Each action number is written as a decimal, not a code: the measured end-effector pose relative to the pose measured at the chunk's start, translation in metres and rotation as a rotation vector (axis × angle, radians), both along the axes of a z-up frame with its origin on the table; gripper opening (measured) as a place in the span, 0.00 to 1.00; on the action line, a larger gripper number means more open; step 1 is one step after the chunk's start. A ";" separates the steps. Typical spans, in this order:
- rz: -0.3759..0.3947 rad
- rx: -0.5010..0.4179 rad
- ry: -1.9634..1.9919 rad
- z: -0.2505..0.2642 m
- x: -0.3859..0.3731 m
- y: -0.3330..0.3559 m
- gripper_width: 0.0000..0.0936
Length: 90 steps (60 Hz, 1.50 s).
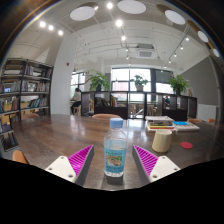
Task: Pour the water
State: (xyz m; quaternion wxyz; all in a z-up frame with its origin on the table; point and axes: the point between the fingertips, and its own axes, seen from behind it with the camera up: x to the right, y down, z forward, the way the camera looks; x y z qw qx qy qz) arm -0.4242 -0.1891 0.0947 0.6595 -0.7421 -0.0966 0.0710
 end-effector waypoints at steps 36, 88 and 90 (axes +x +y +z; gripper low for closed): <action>-0.030 -0.019 0.057 -0.013 -0.012 0.057 0.37; -0.097 -0.081 1.571 0.081 0.075 0.190 0.30; -0.102 -0.087 1.665 0.095 0.082 0.176 0.30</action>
